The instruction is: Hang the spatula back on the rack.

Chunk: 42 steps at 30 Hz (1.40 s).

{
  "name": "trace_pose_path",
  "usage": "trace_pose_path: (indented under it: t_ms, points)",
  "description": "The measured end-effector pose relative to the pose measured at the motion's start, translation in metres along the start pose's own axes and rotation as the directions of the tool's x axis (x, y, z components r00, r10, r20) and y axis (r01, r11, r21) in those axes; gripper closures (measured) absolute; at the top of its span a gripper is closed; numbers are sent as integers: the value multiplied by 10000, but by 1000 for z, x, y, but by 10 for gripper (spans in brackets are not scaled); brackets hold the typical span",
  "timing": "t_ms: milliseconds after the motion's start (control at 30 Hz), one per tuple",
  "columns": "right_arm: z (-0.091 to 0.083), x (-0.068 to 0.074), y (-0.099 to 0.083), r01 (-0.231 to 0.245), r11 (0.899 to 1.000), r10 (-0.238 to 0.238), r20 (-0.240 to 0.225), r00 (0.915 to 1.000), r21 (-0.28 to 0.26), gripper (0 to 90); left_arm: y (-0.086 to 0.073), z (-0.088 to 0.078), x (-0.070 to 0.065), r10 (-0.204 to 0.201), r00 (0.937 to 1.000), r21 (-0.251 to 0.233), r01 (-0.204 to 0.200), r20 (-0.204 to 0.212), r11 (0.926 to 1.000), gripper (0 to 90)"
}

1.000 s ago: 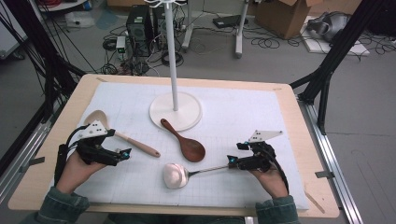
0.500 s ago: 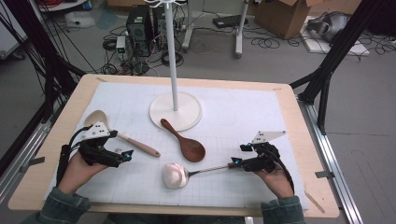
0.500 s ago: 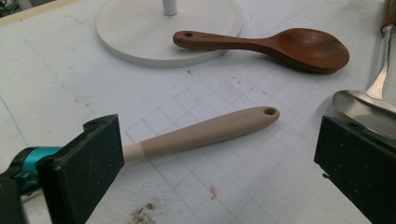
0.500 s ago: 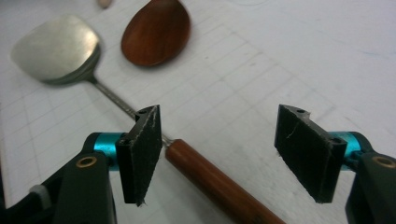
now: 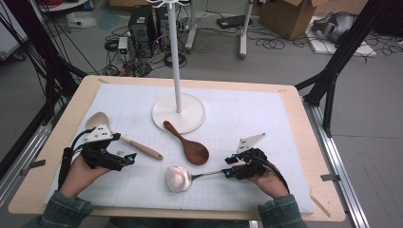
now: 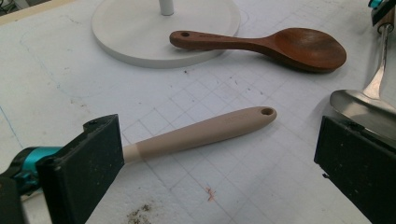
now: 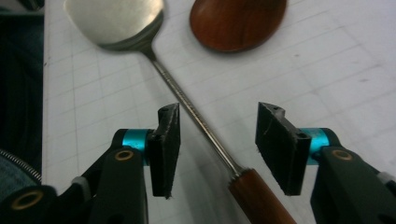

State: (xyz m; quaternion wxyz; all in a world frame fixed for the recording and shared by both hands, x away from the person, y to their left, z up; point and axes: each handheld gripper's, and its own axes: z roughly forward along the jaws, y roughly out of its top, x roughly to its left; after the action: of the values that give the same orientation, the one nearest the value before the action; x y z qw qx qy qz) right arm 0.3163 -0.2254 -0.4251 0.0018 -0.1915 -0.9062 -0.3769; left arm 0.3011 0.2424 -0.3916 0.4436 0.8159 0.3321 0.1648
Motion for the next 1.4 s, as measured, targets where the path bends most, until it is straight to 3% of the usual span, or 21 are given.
trace_pose_path:
  t_ms: [300, 400, 600, 900, 967, 1400]
  points:
    - [17, -3, 6, 826, 9935, -760, -845, 9935, 779, 656, -1, 1, 1, -40, 10000, 44, 40, 37, 10000, 17]
    - [19, -6, 6, 1019, 9925, -944, -1061, 9899, 682, 717, -1, 2, 1, -69, 10000, 18, 69, 35, 10000, 17]
    - [22, -13, 9, 1470, 9878, -1363, -1690, 9761, 523, 748, -1, 1, 1, -70, 10000, 6, 70, 2, 10000, 18]
    - [32, -15, 24, 2698, 9609, -2477, -2432, 9378, 617, 807, -1, 0, 2, -76, 10000, 16, 76, -6, 10000, 18]
    - [36, -15, 27, 2821, 9576, -2592, -2518, 9324, 589, 814, -1, 0, 2, -97, 9999, 7, 97, -28, 10000, 18]
    - [55, -11, 46, 3188, 9467, -2939, -2803, 9138, 468, 830, -1, 0, 2, -44, 10000, 35, 44, 24, 10000, 17]
